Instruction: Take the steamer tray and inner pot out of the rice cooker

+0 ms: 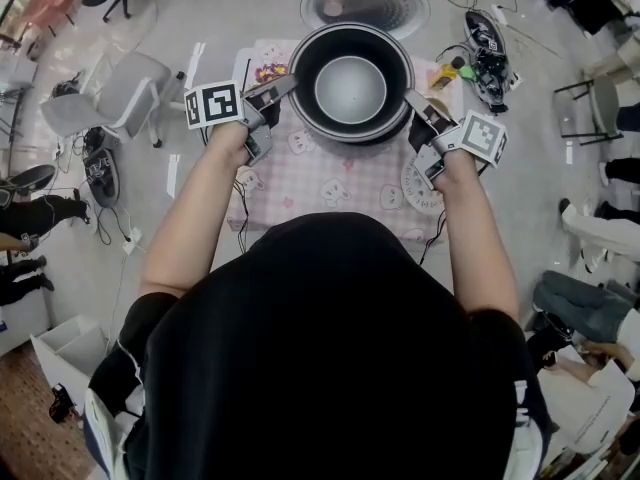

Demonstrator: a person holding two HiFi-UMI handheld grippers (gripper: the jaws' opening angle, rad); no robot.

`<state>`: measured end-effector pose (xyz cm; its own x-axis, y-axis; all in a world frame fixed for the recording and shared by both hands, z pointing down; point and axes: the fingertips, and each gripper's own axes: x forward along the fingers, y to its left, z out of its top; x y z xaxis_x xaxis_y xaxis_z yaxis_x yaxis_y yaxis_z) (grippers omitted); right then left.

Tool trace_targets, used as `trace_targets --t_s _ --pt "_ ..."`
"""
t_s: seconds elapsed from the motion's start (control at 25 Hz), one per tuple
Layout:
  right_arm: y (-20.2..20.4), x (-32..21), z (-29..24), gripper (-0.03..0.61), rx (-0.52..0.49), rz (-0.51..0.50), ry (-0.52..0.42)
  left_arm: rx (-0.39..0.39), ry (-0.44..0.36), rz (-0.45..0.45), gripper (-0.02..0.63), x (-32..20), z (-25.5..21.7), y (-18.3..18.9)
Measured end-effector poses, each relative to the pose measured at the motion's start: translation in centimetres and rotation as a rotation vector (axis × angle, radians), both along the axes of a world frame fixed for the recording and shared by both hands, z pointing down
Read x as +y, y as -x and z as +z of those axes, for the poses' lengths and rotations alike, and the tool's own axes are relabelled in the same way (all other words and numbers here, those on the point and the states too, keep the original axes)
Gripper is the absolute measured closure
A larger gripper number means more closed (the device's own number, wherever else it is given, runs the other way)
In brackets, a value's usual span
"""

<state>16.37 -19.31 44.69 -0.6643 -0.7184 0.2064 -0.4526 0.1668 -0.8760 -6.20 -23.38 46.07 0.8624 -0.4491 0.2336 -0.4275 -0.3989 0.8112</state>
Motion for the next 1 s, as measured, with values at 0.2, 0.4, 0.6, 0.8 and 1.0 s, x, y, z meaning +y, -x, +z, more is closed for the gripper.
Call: trace_targets --t_s 0.2,0.4,0.6,0.8,1.0 --pt "4.3 -0.3 0.2 0.548 0.040 -0.013 0.052 0.014 -0.016 -0.056 0.561 0.3 -0.6 5.3" --pt "6.8 -0.3 -0.1 0.549 0.011 -0.093 0.040 0.008 -0.023 -0.125 0.563 1.5 -1.0 7.8" --pt "11.1 -0.3 0.6 0.549 0.021 -0.167 0.054 -0.004 -0.020 -0.196 0.563 2.8 -0.6 12.3" --pt "15.1 -0.3 2.1 0.549 0.021 -0.238 0.080 -0.018 0.006 -0.265 0.563 4.4 0.7 16.3" --pt "20.2 1.0 4.8 0.549 -0.022 -0.324 0.080 -0.029 0.043 -0.307 0.563 6.7 3.3 20.8"
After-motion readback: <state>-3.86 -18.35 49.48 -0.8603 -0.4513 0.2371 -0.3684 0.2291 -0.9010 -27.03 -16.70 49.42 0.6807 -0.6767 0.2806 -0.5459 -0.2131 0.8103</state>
